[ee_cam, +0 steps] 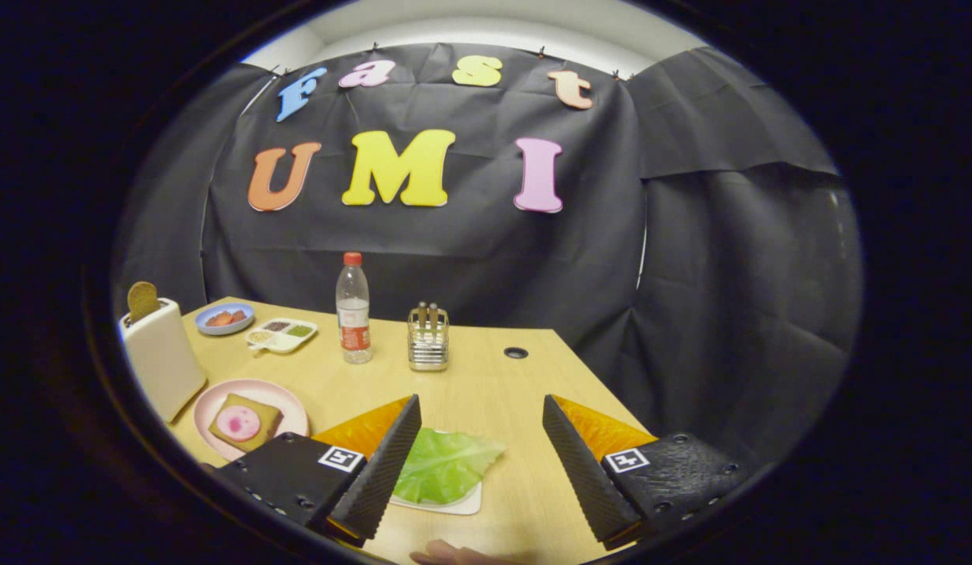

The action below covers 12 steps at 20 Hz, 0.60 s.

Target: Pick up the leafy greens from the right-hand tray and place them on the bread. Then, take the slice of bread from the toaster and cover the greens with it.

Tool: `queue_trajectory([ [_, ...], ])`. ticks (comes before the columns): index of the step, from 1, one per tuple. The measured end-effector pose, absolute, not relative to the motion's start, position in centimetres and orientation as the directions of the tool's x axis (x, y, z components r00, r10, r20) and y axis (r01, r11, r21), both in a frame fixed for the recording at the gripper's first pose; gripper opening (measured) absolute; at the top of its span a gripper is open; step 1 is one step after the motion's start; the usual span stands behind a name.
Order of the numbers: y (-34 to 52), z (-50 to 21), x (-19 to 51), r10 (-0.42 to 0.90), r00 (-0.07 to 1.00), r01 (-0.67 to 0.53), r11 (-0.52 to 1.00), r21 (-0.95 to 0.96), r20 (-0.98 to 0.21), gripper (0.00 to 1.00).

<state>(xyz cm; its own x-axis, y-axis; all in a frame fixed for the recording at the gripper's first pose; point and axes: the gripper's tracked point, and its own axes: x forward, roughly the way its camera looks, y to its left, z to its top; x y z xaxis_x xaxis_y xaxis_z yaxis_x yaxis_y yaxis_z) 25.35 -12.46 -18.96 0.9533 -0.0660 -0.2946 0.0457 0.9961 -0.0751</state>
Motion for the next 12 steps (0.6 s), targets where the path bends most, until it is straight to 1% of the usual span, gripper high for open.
queue_trajectory([
  [6,-15.1,-26.5,29.6,-0.115,0.891,0.089,0.993,-0.079,-0.440,0.96],
  [12,-14.7,-28.5,30.9,-0.107,0.868,0.068,0.993,-0.098,-0.485,0.95],
])
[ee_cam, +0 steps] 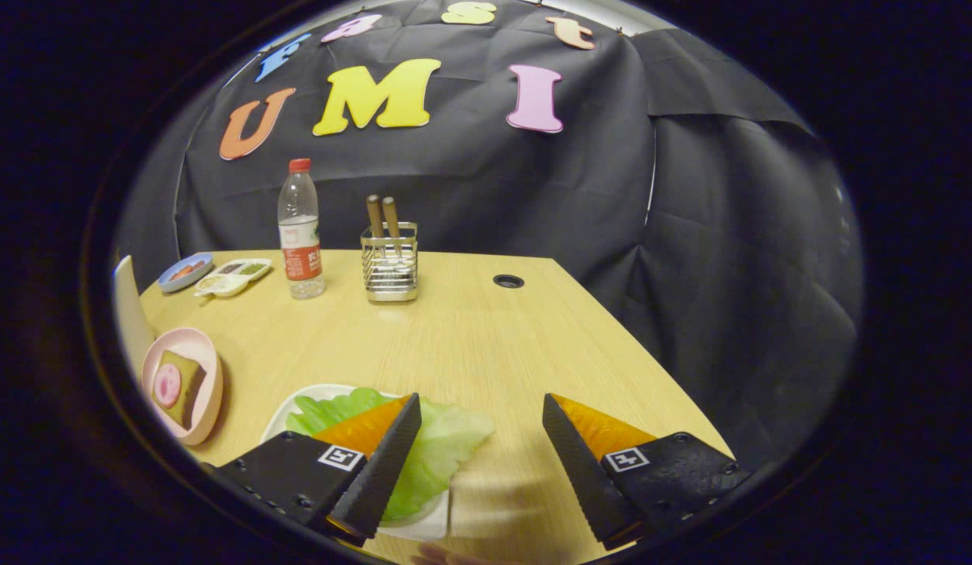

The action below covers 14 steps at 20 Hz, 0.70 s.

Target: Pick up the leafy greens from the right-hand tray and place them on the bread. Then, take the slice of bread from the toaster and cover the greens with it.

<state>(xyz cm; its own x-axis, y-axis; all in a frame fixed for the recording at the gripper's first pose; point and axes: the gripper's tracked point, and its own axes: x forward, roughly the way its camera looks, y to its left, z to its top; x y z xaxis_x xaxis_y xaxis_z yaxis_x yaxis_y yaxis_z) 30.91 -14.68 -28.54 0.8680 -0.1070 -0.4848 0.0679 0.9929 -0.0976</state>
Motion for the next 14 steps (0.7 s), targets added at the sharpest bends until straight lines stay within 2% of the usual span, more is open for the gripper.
queue_trajectory([
  [7,-14.1,-30.2,31.3,-0.111,0.842,0.056,0.991,-0.119,-0.528,0.93],
  [9,-14.1,-30.3,31.3,-0.111,0.841,0.051,0.991,-0.127,-0.529,0.88],
  [14,-14.0,-30.3,31.4,-0.130,0.835,0.050,0.986,-0.162,-0.535,0.62],
])
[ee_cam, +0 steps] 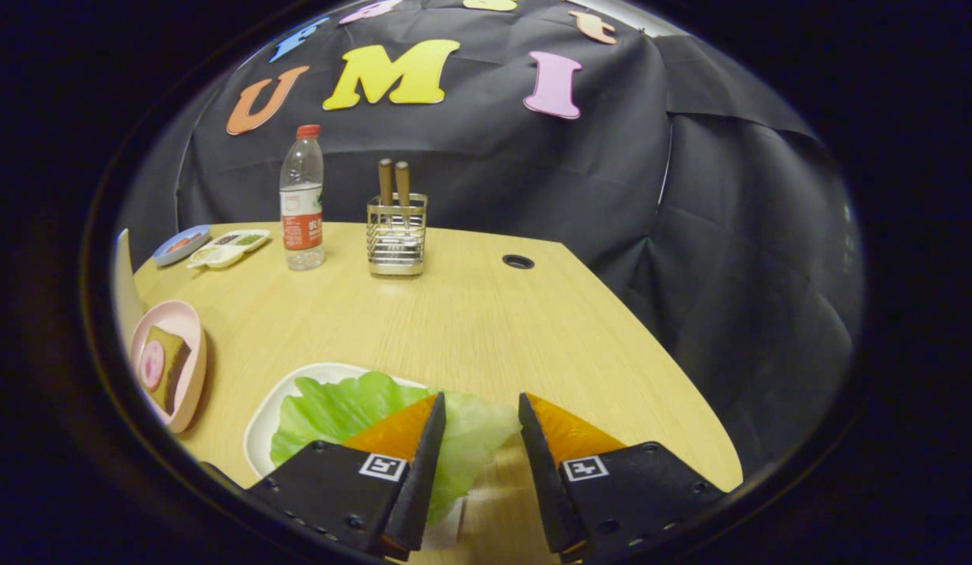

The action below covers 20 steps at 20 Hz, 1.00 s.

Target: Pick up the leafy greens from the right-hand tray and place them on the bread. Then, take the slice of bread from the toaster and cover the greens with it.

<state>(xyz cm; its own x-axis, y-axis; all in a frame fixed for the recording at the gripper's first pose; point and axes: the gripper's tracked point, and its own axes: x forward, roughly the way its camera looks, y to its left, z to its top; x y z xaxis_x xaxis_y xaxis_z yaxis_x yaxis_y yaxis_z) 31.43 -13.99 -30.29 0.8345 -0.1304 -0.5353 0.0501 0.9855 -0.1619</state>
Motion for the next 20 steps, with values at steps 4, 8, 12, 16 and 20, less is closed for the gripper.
queue_trajectory([
  [4,-13.5,-30.4,31.6,-0.139,0.830,0.035,0.979,-0.200,-0.541,0.26],
  [8,-12.7,-29.2,31.4,-0.085,0.829,0.018,0.992,-0.125,-0.553,0.02],
  [12,-13.7,-28.0,31.0,-0.070,0.828,0.039,0.997,-0.067,-0.557,0.00],
  [16,-13.2,-28.5,30.1,-0.034,0.808,0.036,0.999,-0.008,-0.589,0.41],
  [20,-14.9,-30.3,30.1,-0.143,0.765,0.114,0.990,-0.086,-0.628,0.96],
])
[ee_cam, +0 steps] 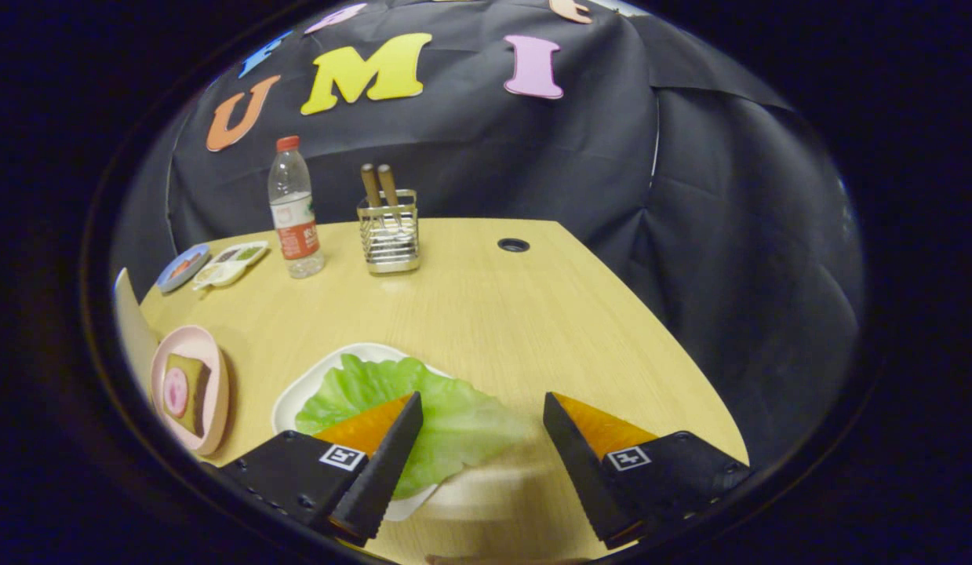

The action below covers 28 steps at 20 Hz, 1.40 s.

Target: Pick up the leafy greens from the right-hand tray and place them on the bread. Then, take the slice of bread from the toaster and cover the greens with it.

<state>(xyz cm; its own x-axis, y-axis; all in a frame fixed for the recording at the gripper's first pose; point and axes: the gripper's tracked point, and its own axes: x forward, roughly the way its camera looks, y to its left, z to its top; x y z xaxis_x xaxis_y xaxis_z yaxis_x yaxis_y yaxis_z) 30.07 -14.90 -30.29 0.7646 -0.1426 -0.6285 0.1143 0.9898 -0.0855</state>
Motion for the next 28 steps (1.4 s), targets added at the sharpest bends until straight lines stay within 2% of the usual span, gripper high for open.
queue_trajectory([
  [5,-14.2,-31.0,30.0,-0.129,0.742,0.128,0.991,-0.050,-0.658,0.92],
  [7,-13.6,-31.0,30.1,-0.119,0.741,0.119,0.992,-0.045,-0.661,0.73],
  [8,-14.1,-31.1,30.3,-0.156,0.739,0.135,0.987,-0.083,-0.655,0.64],
  [10,-14.4,-30.2,30.5,-0.177,0.751,0.136,0.984,-0.114,-0.636,0.36],
  [11,-14.7,-29.5,30.7,-0.198,0.766,0.156,0.980,-0.122,-0.611,0.35],
  [13,-14.1,-29.5,30.4,-0.164,0.752,0.145,0.986,-0.083,-0.638,0.01],
  [20,-12.7,-26.6,29.4,-0.075,0.783,0.110,0.994,0.020,-0.617,0.00],
  [28,-10.0,-19.3,28.4,-0.054,0.859,0.046,0.999,-0.028,-0.509,0.00],
])
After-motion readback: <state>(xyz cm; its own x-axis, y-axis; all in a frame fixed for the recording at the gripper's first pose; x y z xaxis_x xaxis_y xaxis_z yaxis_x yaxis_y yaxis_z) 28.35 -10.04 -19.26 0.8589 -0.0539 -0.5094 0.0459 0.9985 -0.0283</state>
